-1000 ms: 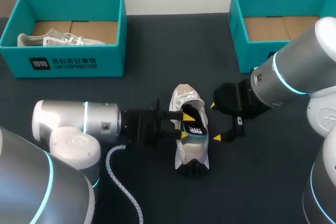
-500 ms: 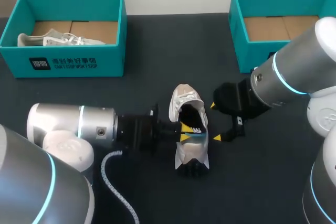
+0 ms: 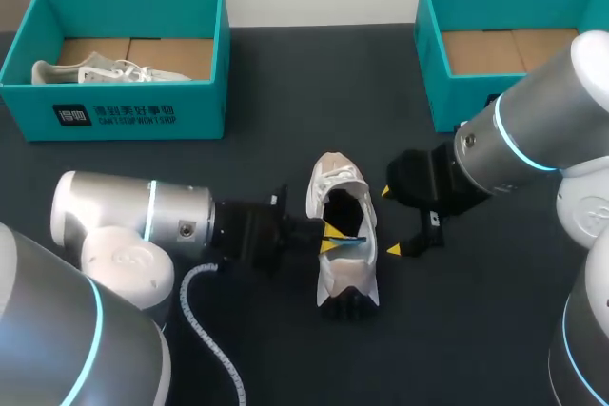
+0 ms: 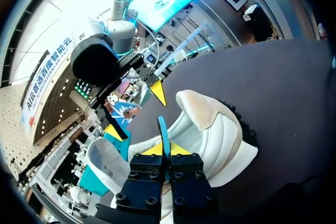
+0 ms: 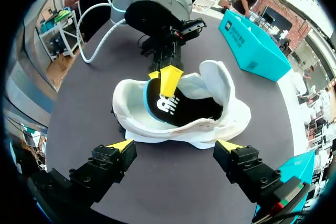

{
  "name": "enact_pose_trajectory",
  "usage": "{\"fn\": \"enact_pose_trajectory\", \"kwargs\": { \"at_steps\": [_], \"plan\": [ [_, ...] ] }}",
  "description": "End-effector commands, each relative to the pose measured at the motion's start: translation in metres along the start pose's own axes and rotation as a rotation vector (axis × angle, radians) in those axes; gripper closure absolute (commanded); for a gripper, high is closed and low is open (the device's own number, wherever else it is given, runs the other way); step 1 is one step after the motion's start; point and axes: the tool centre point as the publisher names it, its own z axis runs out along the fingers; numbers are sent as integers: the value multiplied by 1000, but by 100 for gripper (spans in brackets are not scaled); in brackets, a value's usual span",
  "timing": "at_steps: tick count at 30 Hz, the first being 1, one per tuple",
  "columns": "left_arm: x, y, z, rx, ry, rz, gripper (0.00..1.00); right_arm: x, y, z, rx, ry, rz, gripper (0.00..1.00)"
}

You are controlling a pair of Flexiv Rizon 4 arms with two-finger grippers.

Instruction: Take the shoe out of the shoebox, open the shoe tongue, remove and reinsert the insole, then place the shoe into the shoebox

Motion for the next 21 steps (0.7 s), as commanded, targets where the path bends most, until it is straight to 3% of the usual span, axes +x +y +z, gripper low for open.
{"fn": "enact_pose_trajectory", "kwargs": {
  "at_steps": [1,7,9,13,18,21],
  "plan": [
    [2,2,9,-13,-10,5,100,2,0,0,-1,-3,1,0],
    [3,-7,6,3,-38,-6,100,2,0,0,-1,-3,1,0],
    [2,-11,3,17,-57,-16,89,2,0,0,-1,-3,1,0],
    [1,-18,2,25,-61,-14,83,2,0,0,-1,-3,1,0],
    [-3,-26,-5,37,-82,-8,56,2,0,0,-1,-3,1,0],
    [-6,-28,-11,40,-96,-11,55,2,0,0,-1,-3,1,0]
  ]
}}
